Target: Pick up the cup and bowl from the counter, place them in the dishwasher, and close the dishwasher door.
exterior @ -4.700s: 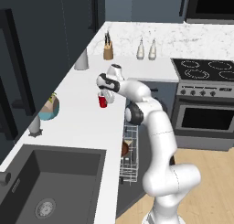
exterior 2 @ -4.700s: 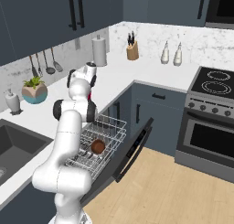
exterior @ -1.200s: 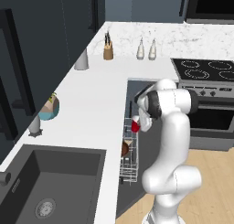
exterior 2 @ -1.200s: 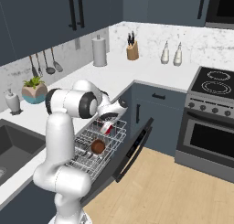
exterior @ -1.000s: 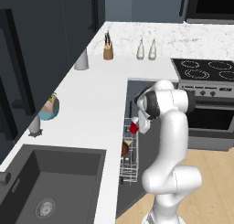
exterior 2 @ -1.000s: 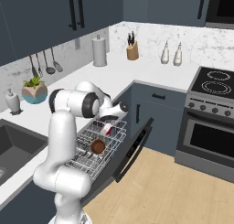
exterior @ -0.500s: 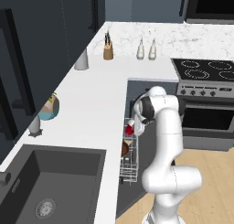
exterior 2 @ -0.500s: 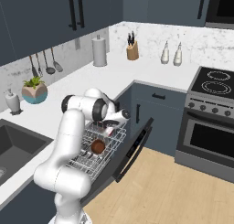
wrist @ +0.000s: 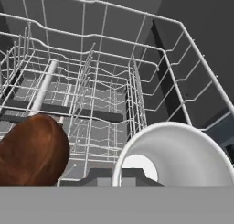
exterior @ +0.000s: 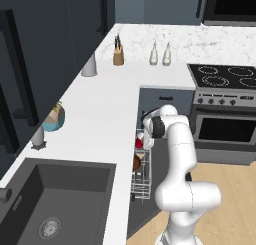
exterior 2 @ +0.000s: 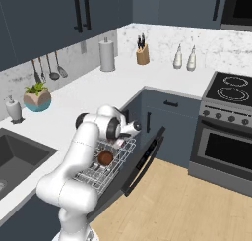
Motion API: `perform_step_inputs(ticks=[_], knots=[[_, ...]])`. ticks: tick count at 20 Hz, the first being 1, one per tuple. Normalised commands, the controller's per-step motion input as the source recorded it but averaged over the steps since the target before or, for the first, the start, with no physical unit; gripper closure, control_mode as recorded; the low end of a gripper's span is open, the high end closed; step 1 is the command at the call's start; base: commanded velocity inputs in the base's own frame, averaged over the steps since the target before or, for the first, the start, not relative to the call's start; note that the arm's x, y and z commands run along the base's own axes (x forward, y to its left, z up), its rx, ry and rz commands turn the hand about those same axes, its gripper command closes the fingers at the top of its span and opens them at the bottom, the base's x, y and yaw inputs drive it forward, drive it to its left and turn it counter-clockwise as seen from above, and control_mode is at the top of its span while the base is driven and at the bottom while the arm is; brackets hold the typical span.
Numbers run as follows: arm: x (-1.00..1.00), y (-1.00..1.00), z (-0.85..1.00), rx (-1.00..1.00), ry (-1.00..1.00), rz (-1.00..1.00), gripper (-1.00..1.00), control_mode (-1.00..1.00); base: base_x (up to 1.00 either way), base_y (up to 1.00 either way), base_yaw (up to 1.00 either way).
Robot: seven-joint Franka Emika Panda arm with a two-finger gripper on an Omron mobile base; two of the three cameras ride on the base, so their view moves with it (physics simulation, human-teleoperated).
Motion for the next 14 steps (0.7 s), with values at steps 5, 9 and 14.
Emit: perform_step_inputs(ticks=[5,9,14], knots=[[0.09,0.00,-0.62,0.00,0.04,0.00,1.00,-1.00,0.00,0.00,0.00],[0.13,0.02,-0.50,0.00,0.04,0.00,1.00,-1.00,0.00,0.00,0.00],[-0.08,-0.01,-0.08,0.00,0.01,0.00,-1.00,-1.00,0.00,0.00,0.00]])
